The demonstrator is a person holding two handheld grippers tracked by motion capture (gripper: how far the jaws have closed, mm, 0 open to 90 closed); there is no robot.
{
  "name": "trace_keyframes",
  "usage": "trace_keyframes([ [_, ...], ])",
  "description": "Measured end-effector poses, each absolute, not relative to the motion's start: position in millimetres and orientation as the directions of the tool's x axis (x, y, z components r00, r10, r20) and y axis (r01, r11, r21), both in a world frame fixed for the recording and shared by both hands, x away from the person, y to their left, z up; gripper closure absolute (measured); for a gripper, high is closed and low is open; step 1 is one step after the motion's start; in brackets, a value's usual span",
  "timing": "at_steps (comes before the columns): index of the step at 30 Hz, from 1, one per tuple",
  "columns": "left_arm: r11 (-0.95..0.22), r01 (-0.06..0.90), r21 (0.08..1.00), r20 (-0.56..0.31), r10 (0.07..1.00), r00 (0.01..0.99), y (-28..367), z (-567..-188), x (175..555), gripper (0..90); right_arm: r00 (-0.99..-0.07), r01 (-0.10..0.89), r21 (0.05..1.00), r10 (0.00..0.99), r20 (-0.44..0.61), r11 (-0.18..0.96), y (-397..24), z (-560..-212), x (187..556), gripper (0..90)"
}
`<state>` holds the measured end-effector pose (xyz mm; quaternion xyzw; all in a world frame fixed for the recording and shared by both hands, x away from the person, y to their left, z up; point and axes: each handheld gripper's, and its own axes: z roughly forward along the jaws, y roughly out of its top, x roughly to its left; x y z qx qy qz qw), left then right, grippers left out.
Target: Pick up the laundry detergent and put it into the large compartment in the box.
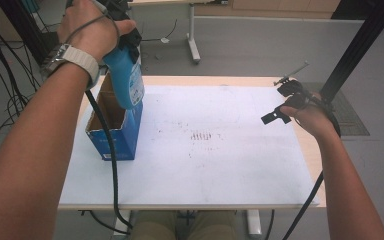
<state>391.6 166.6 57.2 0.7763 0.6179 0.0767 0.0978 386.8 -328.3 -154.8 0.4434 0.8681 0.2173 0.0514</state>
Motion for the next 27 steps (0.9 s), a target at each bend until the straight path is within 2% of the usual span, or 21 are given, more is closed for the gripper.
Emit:
trace_keyframes([
  [15,-0.139,0.962,0.236,0.007,0.99,0.141,185.8,58.2,394.4,39.5,-0.598,0.748,0.428,0.795,0.103,0.507,-329.8,-155.9,387.3,12.1],
  [27,-0.117,0.968,0.222,0.011,0.993,0.118,196.9,50.8,400.4,39.4,-0.599,0.749,0.422,0.794,0.103,0.51,-330.8,-159.3,389.1,12.1],
])
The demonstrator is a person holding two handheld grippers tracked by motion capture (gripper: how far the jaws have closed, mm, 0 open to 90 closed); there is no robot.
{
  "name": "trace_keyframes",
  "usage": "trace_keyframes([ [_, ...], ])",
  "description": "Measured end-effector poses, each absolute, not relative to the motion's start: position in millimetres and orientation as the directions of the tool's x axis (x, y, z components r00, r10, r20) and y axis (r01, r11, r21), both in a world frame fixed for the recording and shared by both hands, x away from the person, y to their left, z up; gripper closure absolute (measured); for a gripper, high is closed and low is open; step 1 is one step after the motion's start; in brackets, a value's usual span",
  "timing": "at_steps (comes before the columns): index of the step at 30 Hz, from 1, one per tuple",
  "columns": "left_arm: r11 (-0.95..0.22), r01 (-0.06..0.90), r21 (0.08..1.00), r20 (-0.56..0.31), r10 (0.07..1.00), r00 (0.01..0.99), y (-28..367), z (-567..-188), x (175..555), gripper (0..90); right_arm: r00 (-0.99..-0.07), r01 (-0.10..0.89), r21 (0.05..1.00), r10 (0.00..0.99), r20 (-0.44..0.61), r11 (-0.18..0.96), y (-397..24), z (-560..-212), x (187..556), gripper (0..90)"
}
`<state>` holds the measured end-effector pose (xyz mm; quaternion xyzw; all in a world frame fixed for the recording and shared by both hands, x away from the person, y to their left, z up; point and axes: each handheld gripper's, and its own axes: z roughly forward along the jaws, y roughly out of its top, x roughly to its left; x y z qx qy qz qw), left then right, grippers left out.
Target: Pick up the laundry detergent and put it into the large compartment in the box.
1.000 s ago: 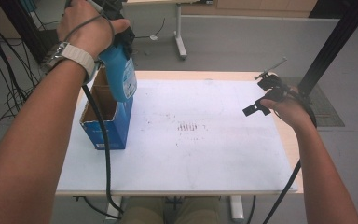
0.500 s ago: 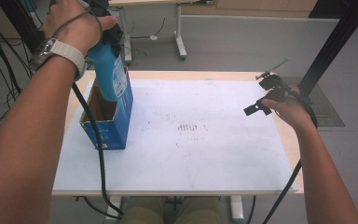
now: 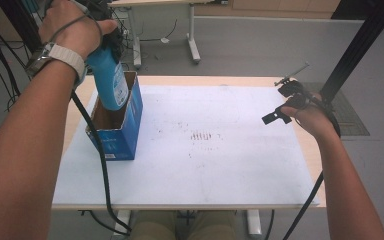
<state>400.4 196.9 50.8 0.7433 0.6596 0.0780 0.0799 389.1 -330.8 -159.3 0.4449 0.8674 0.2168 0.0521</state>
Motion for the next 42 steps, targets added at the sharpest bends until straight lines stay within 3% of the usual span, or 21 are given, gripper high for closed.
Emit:
trace_keyframes([
  [19,-0.084,0.969,0.231,0.027,0.996,0.08,211.1,39.8,404.1,39.4,-0.61,0.742,0.421,0.786,0.103,0.521,-324.1,-163.1,396.8,12.1],
  [42,-0.082,0.971,0.223,0.039,0.996,0.075,220.6,0.0,417.0,39.4,-0.605,0.749,0.414,0.788,0.111,0.517,-323.1,-171.3,402.5,12.1],
])
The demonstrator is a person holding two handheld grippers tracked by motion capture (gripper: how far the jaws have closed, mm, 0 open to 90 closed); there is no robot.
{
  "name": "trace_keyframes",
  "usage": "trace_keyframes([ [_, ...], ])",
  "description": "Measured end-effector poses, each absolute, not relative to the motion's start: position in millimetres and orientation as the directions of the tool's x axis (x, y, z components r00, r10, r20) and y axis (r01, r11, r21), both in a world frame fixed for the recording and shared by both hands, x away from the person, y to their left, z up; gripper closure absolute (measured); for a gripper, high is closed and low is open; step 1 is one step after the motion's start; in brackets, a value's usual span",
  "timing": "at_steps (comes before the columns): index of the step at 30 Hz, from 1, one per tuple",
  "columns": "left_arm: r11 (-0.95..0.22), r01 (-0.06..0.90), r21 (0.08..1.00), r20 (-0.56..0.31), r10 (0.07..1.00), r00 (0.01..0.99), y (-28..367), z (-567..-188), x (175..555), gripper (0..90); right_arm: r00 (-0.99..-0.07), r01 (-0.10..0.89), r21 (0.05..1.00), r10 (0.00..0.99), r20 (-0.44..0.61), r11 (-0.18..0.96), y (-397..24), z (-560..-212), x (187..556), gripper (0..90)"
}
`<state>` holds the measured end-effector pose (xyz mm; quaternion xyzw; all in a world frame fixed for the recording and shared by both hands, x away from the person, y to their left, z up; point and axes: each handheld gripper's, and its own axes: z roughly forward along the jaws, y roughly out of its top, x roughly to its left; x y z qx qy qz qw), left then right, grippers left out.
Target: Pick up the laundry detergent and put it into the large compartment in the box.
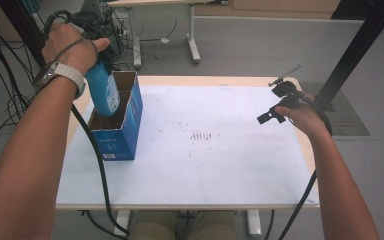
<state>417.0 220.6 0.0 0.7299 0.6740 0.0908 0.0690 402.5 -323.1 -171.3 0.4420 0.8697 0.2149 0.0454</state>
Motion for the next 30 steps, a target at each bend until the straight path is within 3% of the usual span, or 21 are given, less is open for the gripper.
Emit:
trace_keyframes([
  [30,-0.089,0.977,0.194,0.024,0.996,0.086,232.1,-51.3,431.4,39.3,-0.599,0.762,0.392,0.791,0.123,0.516,-321.5,-179.6,409.3,12.1],
])
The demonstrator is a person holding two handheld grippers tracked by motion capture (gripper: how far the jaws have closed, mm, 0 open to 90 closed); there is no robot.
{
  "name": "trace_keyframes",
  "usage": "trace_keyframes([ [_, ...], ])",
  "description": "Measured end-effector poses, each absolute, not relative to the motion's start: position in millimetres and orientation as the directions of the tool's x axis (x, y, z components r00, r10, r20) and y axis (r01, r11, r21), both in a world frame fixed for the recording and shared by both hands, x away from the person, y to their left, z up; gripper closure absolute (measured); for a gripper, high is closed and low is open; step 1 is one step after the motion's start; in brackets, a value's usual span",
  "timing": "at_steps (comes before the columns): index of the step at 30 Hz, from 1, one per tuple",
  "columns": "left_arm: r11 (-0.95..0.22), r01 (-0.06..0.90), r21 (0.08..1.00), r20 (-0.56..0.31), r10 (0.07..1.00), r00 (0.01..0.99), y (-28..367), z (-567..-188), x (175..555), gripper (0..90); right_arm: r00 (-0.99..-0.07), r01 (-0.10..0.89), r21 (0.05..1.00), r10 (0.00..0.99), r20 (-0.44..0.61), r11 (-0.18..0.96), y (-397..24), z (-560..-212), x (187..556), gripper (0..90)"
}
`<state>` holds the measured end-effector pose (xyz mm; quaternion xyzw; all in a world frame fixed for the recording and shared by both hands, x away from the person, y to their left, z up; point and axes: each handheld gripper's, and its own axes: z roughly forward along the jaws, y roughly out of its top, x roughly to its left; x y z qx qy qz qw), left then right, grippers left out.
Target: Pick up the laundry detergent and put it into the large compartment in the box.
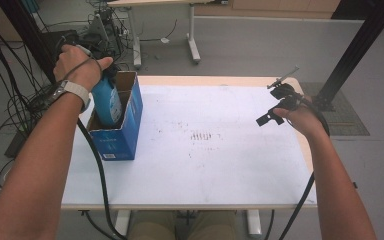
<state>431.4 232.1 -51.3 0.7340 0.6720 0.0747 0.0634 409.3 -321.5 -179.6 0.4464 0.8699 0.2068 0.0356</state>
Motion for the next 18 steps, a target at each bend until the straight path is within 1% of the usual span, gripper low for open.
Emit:
trace_keyframes([
  [5,-0.1,0.979,0.178,0.025,0.995,0.098,232.1,-62.5,435.5,39.4,-0.594,0.767,0.385,0.795,0.124,0.514,-321.6,-180.6,410.1,12.1],
  [18,-0.126,0.974,0.191,0.033,0.992,0.122,229.1,-82.1,435.8,39.3,-0.589,0.772,0.379,0.798,0.128,0.51,-322.5,-183.0,410.4,12.1],
])
